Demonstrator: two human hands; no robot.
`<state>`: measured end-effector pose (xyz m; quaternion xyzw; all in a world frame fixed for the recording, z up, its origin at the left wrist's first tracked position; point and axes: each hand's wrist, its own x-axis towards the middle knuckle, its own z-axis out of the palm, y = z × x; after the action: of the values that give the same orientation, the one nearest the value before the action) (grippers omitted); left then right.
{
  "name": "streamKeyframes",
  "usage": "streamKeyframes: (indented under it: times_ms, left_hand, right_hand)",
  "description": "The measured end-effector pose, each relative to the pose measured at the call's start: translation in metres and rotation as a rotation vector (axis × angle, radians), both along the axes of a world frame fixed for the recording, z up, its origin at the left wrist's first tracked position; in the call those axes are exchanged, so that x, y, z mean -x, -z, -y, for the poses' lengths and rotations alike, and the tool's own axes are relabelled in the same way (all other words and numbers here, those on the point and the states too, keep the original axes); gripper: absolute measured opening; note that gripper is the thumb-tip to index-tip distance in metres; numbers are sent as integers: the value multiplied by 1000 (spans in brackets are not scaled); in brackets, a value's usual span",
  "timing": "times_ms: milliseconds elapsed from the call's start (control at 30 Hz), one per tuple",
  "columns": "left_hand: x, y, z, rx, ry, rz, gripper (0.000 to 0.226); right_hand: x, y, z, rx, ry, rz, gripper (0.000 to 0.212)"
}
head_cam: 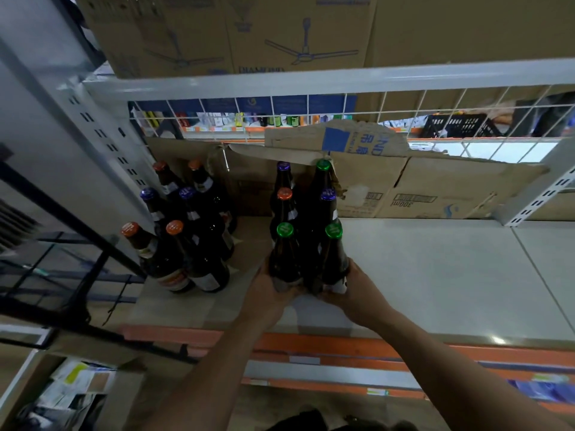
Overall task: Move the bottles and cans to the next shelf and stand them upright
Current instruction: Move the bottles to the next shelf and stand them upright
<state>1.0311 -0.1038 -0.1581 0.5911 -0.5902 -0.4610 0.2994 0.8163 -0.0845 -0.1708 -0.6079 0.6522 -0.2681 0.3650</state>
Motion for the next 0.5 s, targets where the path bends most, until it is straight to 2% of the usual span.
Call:
streamKeyframes:
  times_ms: [167, 267, 300, 333, 400, 433, 500]
  left_hand:
    - [2, 4, 2, -27, -29, -38, 78]
    - [4, -5, -5, -17, -22, -45, 59]
    - [5, -9, -9, 2, -29, -82, 60]
    - [4, -13, -15, 21, -53, -128, 72]
    - [1, -30, -32, 101, -144, -152, 98]
    - [1, -41, -42, 184, -195, -96, 100]
    - [6, -61, -64, 403, -185, 48, 84]
  right_hand:
    - [0, 4, 1, -8, -7, 10, 83]
    - [2, 0, 0, -14, -23, 20, 91]
    - [4, -6, -3, -12, -20, 27, 95]
    - [7, -12, -6, -5, -12, 39, 98]
    - [22, -24, -15, 21, 16, 79, 101]
    - [32, -32, -21, 61, 29, 89, 98]
    - [57, -51, -36, 168, 39, 95, 85]
